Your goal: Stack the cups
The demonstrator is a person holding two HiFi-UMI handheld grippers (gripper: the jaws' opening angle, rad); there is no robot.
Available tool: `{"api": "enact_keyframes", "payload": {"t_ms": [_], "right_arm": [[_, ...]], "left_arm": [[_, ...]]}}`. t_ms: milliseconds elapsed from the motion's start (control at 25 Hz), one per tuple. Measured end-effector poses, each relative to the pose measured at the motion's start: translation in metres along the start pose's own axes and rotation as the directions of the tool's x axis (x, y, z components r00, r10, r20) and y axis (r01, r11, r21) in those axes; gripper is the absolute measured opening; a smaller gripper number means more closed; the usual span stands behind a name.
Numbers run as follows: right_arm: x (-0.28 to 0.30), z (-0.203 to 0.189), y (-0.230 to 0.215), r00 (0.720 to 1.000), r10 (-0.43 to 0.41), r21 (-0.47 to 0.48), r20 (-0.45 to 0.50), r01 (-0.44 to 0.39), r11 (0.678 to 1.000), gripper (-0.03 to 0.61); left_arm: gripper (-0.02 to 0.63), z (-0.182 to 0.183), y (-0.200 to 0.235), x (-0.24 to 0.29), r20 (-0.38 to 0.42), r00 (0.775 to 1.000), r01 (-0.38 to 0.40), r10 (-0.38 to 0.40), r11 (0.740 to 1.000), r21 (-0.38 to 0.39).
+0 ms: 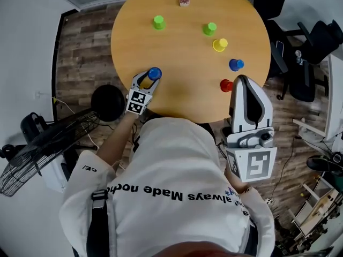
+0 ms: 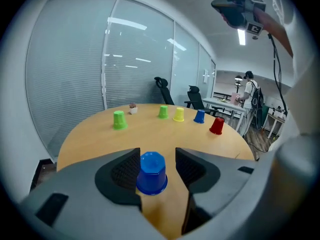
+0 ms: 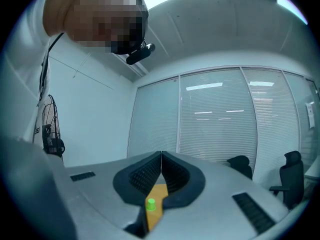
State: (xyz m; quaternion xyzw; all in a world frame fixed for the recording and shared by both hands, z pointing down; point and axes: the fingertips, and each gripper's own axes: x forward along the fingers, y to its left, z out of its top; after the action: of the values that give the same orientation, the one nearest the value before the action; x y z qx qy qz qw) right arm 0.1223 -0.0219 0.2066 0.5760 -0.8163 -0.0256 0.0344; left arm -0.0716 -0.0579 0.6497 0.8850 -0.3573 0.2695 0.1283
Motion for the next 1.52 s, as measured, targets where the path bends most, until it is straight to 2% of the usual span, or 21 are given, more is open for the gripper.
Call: {"api": "enact_keyframes", "payload": {"t_ms": [320, 680, 960, 1280, 1520], "right_arm": [[-0.002, -0.003, -0.003, 1.0, -0.012, 0.001, -0.01, 0.012, 1.0, 0.028], [-0.006, -0.006, -0.006, 0.999, -0.033, 0.01, -0.01, 0.033, 0.999, 0.028], [-0.008, -0.007, -0.009, 0.999, -0.051, 0.018, -0.007, 0.051, 0.999, 0.028], [-0.013, -0.009, -0.018, 0.996, -0.084, 0.021, -0.017, 0.084, 0.996, 0.028], [-0.015, -0.01, -0.023, 0.994, -0.103, 0.021, -0.029, 0.103, 0.994, 0.028]], "left_arm": [[0.235, -0.03, 0.007, 0.024, -0.082, 0.997, 0.006, -0.008, 1.0, -0.023], [0.236, -0.033, 0.01, 0.035, -0.113, 0.994, 0.007, -0.011, 0.999, -0.033], [0.236, -0.016, 0.011, 0.042, -0.088, 0.996, 0.02, -0.022, 0.999, -0.028], [0.235, 0.011, 0.006, 0.08, -0.067, 0.997, 0.05, -0.049, 0.999, 0.02], [0.235, 0.032, 0.009, 0.107, -0.057, 0.997, 0.061, -0.06, 0.998, 0.016]]}}
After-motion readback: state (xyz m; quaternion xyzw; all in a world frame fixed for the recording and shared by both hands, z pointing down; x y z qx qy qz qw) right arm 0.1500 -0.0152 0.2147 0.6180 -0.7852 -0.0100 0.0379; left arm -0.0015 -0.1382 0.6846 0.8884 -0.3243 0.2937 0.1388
